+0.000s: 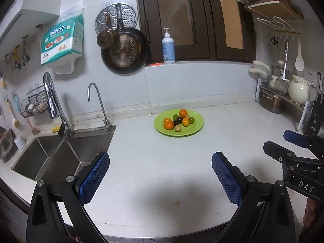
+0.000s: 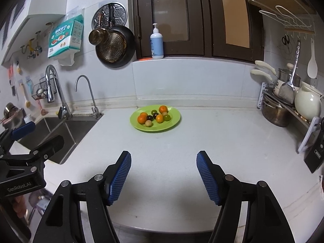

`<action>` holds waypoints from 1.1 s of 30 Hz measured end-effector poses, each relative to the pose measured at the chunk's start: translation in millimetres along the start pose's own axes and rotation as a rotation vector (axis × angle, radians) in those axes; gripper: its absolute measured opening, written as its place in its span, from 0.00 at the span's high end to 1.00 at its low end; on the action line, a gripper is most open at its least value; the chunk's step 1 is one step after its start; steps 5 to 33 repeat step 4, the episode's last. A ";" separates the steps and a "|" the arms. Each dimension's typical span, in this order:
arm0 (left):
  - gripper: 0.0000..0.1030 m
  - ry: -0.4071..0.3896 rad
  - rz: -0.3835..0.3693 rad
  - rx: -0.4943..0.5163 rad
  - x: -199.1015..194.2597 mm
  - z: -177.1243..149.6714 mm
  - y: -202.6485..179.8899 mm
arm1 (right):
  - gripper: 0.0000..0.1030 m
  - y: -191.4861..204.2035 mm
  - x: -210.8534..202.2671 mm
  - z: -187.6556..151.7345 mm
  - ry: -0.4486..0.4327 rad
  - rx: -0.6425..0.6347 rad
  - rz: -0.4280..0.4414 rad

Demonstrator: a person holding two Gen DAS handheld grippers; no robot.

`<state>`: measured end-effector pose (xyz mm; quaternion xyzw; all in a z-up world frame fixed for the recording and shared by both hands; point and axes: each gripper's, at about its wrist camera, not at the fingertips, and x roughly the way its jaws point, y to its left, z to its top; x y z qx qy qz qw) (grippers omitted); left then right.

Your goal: Organize fruits

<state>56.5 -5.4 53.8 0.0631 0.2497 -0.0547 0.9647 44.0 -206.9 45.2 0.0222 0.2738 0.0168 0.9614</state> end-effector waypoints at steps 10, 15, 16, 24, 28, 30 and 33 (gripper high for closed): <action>0.00 -0.001 0.002 0.000 0.3 0.2 0.6 | 0.34 0.5 1.5 0.3 0.001 -0.005 0.005; 0.00 -0.001 0.002 0.000 0.3 0.2 0.6 | 0.34 0.5 1.5 0.3 0.001 -0.005 0.005; 0.00 -0.001 0.002 0.000 0.3 0.2 0.6 | 0.34 0.5 1.5 0.3 0.001 -0.005 0.005; 0.00 -0.001 0.002 0.000 0.3 0.2 0.6 | 0.34 0.5 1.5 0.3 0.001 -0.005 0.005; 0.00 -0.001 0.002 0.000 0.3 0.2 0.6 | 0.34 0.5 1.5 0.3 0.001 -0.005 0.005; 0.00 -0.001 0.002 0.000 0.3 0.2 0.6 | 0.34 0.5 1.5 0.3 0.001 -0.005 0.005; 0.00 -0.001 0.002 0.000 0.3 0.2 0.6 | 0.34 0.5 1.5 0.3 0.001 -0.005 0.005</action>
